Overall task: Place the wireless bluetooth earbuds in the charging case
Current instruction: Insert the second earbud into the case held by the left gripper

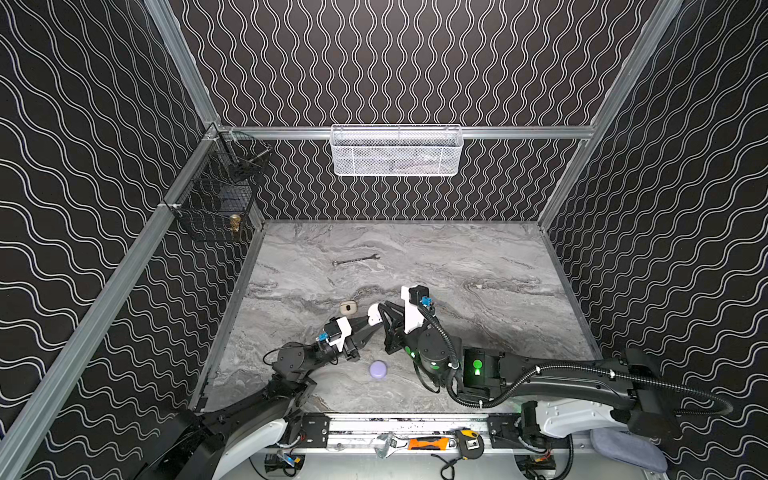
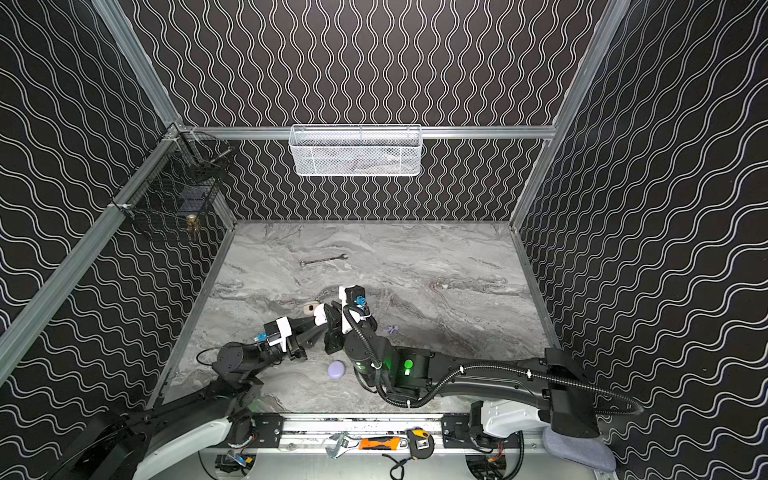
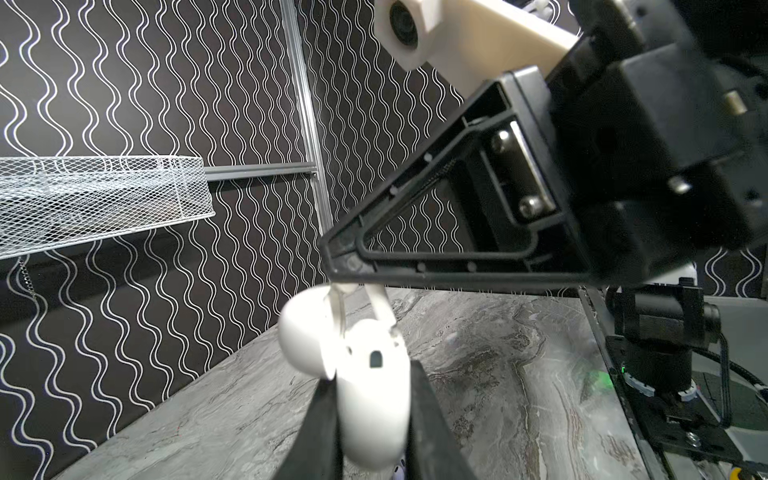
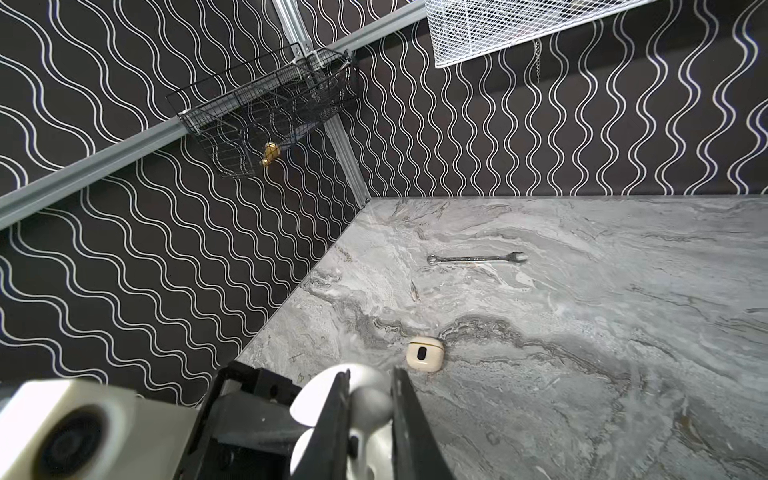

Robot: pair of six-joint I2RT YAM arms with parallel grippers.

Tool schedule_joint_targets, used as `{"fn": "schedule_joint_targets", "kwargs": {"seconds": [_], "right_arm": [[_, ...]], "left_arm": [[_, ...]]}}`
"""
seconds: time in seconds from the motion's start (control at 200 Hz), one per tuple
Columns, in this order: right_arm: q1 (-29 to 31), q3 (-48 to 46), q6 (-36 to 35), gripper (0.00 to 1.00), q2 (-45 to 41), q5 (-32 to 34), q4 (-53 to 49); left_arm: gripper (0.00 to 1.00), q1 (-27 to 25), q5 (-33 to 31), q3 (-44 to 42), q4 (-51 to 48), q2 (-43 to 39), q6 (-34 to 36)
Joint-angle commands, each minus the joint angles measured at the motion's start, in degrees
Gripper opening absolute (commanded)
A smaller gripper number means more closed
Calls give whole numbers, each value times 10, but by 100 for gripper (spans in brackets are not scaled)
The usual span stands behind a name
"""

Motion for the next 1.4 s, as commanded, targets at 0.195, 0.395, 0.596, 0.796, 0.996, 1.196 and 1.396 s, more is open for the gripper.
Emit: {"fn": "schedule_joint_targets", "kwargs": {"seconds": [0.195, 0.395, 0.596, 0.796, 0.996, 1.196, 1.396], "right_arm": [[1, -19, 2, 6, 5, 4, 51], [1, -29, 5, 5, 10, 13, 61], [2, -35, 6, 3, 17, 10, 74], [3, -41, 24, 2, 20, 10, 72], [3, -48, 35, 2, 18, 2, 70], [7, -44, 40, 2, 24, -7, 62], [9, -44, 46, 18, 25, -4, 57]], "left_arm": [[0, 0, 1, 0, 13, -4, -3], [0, 0, 2, 1, 11, -7, -3], [0, 0, 0, -1, 18, -3, -4], [0, 0, -5, -1, 3, -14, -2], [0, 0, -6, 0, 2, -15, -1], [0, 0, -7, -1, 2, -15, 0], [0, 0, -7, -1, -3, -19, 2]]}}
